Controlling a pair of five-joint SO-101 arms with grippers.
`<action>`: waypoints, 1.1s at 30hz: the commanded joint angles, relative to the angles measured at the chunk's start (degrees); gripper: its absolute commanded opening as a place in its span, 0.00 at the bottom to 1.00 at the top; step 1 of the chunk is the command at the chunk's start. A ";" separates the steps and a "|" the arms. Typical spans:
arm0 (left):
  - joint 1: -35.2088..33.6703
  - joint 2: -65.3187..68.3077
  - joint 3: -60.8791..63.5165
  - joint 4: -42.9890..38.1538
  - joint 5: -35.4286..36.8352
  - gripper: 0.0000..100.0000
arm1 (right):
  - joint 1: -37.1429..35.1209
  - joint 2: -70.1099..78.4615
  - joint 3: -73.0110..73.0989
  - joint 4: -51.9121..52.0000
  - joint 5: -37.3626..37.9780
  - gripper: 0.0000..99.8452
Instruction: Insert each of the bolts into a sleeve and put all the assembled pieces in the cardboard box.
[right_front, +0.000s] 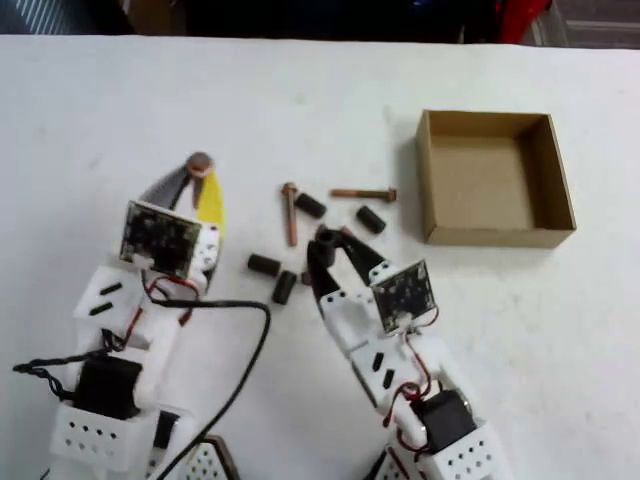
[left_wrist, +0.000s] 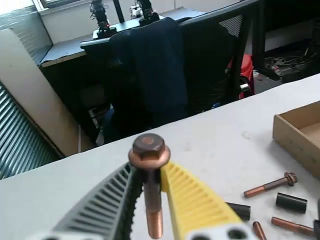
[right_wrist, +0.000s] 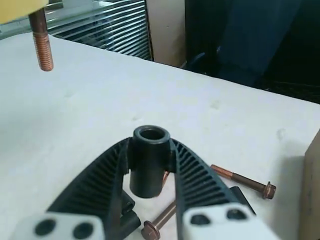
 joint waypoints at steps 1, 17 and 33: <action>5.76 -1.19 -1.23 -2.20 -3.25 0.02 | -2.24 -1.71 -1.58 0.48 0.79 0.02; 11.65 -1.10 -9.14 -4.22 7.56 0.03 | -4.00 -1.80 1.41 0.40 5.27 0.02; 11.65 -1.10 2.81 -20.57 8.70 0.02 | -3.91 -1.80 2.29 0.40 5.27 0.02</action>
